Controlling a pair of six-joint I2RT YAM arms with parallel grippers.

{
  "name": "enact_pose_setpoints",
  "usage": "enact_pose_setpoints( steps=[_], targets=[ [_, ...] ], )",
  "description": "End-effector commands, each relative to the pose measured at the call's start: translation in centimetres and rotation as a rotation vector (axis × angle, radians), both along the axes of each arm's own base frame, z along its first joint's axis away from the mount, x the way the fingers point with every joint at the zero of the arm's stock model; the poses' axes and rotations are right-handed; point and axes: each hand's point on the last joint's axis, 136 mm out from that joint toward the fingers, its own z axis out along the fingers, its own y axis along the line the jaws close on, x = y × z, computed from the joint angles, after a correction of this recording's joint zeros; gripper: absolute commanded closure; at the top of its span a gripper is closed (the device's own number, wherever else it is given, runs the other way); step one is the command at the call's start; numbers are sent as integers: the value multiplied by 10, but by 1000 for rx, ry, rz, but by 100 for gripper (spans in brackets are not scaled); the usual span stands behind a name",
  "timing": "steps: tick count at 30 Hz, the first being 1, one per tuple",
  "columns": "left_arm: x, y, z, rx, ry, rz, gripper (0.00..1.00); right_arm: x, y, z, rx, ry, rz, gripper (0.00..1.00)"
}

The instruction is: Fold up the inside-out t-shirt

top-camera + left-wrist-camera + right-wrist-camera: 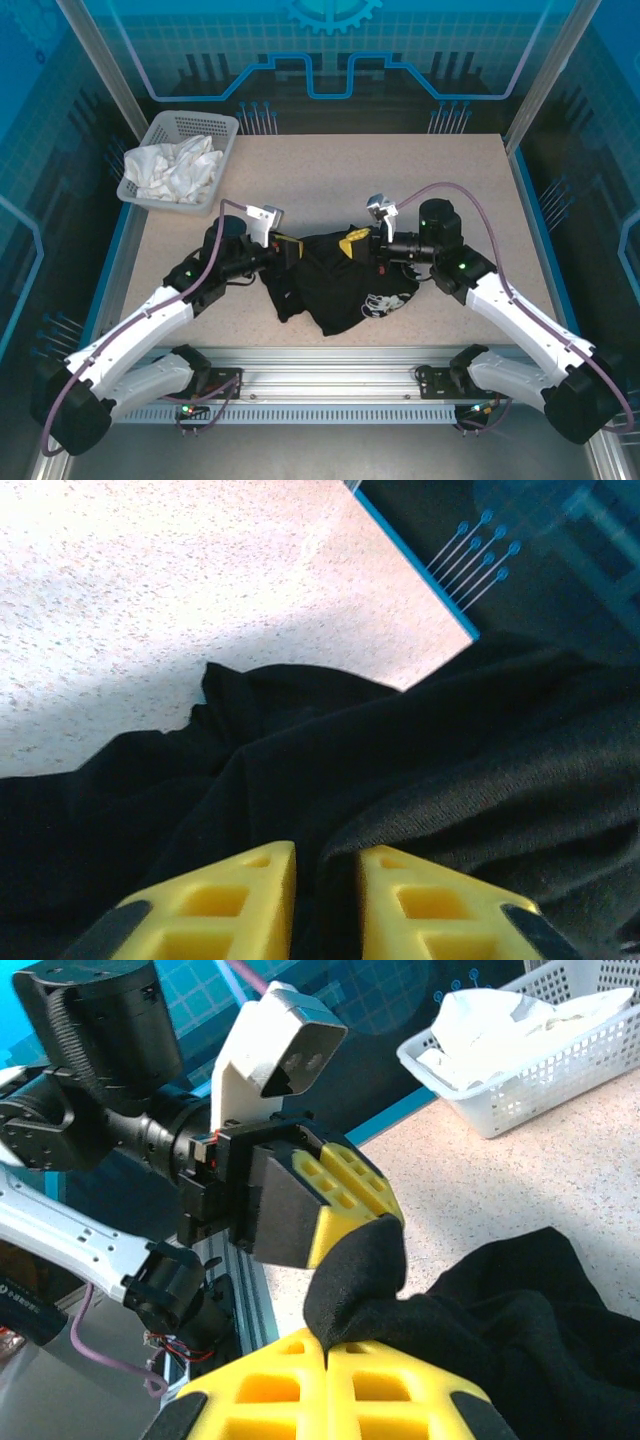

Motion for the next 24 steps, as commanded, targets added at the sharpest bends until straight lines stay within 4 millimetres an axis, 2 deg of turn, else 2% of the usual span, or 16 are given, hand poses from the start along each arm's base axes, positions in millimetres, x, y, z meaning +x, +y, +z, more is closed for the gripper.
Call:
enact_pose_setpoints(
  steps=[1,2,7,14,20,21,24],
  targets=[
    [-2,11,22,-5,-82,29,61,6,5,23,49,-31,-12,100],
    [-5,12,27,-19,-102,31,57,5,5,22,46,-33,-8,100],
    [-22,6,52,-91,-176,-40,50,2,4,15,4,-62,11,100],
    [-19,-15,48,24,-164,-140,37,-7,1,6,-67,-109,53,100],
    [-35,-42,49,-11,-146,-301,23,-8,-2,-8,-119,-99,59,100],
    [-36,-44,48,-5,-142,-309,22,-7,-1,1,-111,-118,60,100],
    [-32,-46,40,23,-122,-308,23,-9,-1,2,-114,-126,71,100]
  ],
)
